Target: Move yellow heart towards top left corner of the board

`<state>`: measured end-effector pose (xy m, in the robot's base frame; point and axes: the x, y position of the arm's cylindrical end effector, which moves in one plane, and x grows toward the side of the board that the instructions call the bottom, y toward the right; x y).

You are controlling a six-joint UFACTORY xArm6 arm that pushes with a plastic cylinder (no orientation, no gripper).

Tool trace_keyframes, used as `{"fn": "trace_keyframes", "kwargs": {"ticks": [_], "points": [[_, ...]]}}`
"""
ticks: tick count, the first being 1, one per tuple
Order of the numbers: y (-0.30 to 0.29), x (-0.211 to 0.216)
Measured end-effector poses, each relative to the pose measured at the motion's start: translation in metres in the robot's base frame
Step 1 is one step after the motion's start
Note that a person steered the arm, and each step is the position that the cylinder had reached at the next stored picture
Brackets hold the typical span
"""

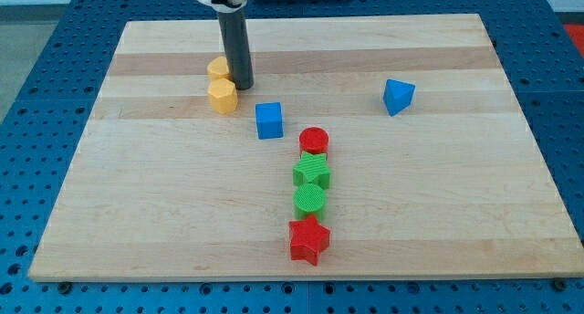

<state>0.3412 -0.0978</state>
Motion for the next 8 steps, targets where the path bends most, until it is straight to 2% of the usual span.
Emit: {"fn": "trace_keyframes", "kwargs": {"ticks": [8], "points": [[-0.122,-0.027]]}}
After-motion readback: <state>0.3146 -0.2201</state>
